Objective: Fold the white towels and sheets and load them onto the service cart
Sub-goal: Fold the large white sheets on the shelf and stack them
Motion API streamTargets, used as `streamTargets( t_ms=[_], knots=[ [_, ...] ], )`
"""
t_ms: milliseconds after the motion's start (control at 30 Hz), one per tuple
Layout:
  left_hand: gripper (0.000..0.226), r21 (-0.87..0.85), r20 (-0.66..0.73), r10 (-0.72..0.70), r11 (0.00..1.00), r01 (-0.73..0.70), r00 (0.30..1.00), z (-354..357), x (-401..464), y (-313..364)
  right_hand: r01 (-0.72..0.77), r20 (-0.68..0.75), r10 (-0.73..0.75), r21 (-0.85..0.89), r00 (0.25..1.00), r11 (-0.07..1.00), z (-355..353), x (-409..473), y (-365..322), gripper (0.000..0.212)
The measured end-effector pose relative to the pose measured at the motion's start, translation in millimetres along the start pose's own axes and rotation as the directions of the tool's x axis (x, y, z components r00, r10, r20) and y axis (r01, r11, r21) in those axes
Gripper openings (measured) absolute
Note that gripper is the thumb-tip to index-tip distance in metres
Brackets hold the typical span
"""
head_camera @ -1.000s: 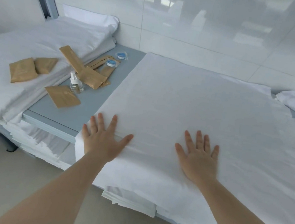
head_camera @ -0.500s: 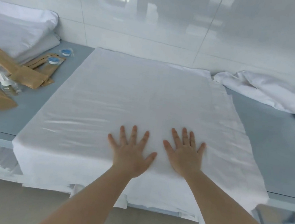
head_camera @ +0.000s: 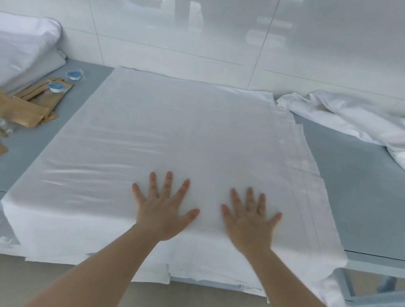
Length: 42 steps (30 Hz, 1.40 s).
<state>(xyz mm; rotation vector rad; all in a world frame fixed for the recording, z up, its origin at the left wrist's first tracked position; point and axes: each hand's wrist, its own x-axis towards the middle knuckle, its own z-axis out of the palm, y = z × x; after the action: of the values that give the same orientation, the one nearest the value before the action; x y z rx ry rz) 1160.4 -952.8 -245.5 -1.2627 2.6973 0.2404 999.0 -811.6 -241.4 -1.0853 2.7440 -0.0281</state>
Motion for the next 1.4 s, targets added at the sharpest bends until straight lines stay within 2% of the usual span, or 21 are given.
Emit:
streamTargets(
  t_ms=[167, 233, 400, 667, 1100, 1233, 1300, 1400],
  knots=[
    [0.086, -0.059, 0.004, -0.201, 0.978, 0.201, 0.979, -3, -11, -55, 0.005, -0.022, -0.006, -0.051, 1.0, 0.999, 10, -5, -18, 0.068],
    [0.085, -0.064, 0.011, -0.23, 0.971, 0.231, 0.973, -5, -14, -66, 0.003, -0.027, -0.004, -0.044, 1.0, 0.999, 11, -5, -18, 0.067],
    [0.082, -0.044, 0.048, -0.214, 0.975, 0.216, 0.976, -9, 2, -70, -0.005, 0.01, 0.005, -0.019, 1.0, 1.0, 7, 8, -22, 0.062],
    [0.081, -0.043, 0.025, -0.216, 0.975, 0.217, 0.976, -14, 38, -71, 0.013, -0.002, -0.014, -0.034, 1.0, 0.999, -2, 43, -27, 0.06],
    [0.091, -0.052, -0.086, -0.197, 0.98, 0.193, 0.977, -37, 144, -71, -0.007, -0.02, 0.006, -0.032, 1.0, 0.999, -24, 153, -46, 0.059],
    [0.09, -0.057, -0.154, -0.186, 0.982, 0.179, 0.97, -33, 156, -70, -0.107, -0.028, 0.11, 0.082, 0.994, 0.991, -25, 153, -70, 0.055],
    [0.084, -0.065, -0.16, -0.18, 0.983, 0.172, 0.97, -33, 155, -70, -0.045, -0.023, 0.049, 0.146, 0.999, 0.988, -16, 131, -106, 0.052],
    [0.072, -0.096, -0.167, -0.175, 0.982, 0.16, 0.97, -34, 152, -71, 0.12, -0.065, -0.115, 0.064, 0.991, 0.991, 5, 91, -150, 0.052]
  ],
)
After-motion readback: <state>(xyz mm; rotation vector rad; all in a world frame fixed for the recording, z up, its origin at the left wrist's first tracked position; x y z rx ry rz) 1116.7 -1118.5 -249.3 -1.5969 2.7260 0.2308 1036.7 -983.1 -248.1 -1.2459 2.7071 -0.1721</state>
